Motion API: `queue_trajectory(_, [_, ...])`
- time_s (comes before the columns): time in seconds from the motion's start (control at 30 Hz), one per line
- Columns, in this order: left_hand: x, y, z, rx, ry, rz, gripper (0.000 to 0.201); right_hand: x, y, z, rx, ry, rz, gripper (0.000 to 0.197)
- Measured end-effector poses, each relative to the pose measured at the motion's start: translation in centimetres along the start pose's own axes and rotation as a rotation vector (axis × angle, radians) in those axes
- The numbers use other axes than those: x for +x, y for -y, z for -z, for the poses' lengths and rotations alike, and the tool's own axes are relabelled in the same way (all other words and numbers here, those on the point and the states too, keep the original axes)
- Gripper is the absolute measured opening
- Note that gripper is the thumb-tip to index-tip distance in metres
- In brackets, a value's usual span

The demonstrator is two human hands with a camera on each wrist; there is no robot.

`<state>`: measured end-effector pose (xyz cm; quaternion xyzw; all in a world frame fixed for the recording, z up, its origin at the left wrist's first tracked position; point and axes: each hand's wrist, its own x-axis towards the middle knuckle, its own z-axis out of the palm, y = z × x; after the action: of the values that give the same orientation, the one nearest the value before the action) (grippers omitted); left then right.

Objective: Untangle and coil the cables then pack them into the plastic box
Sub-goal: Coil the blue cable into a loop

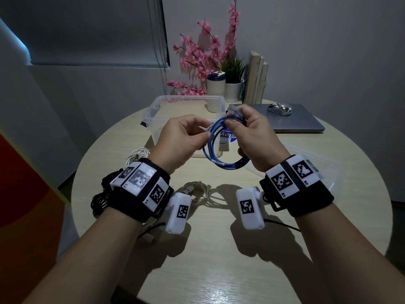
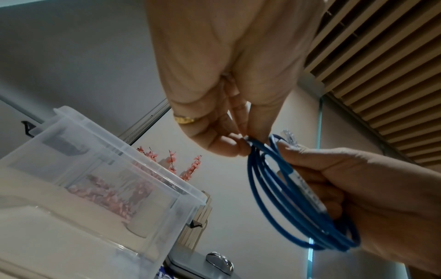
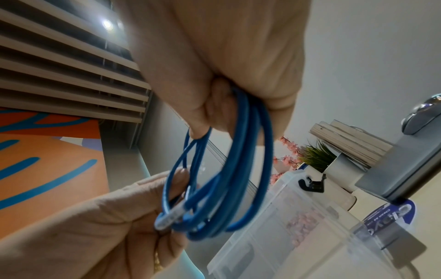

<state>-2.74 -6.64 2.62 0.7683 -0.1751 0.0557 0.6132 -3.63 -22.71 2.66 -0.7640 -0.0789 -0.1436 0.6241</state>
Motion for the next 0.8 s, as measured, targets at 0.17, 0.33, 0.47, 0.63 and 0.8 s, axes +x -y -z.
queue_trajectory(0.17, [-0.2,0.5,-0.5,0.039,-0.08,-0.086,0.015,0.2,0.0,0.0,-0.02,0.001,-0.003,0.013])
queue_trajectory(0.33, [-0.5,0.7,-0.9,0.124,-0.131,-0.158,0.02,0.2,-0.4,0.0,-0.052,0.012,-0.04,0.013])
queue_trajectory(0.47, [-0.4,0.5,-0.8,0.091,-0.102,-0.145,0.019,0.2,-0.6,0.0,-0.085,-0.01,-0.038,0.014])
queue_trajectory(0.63, [-0.3,0.7,-0.9,0.009,-0.119,-0.104,0.014,0.7,-0.8,0.1,-0.133,-0.018,-0.027,0.009])
queue_trajectory(0.8, [-0.2,0.6,-1.2,0.104,-0.149,-0.089,0.024,0.8,-1.4,0.0,-0.225,-0.037,-0.035,0.012])
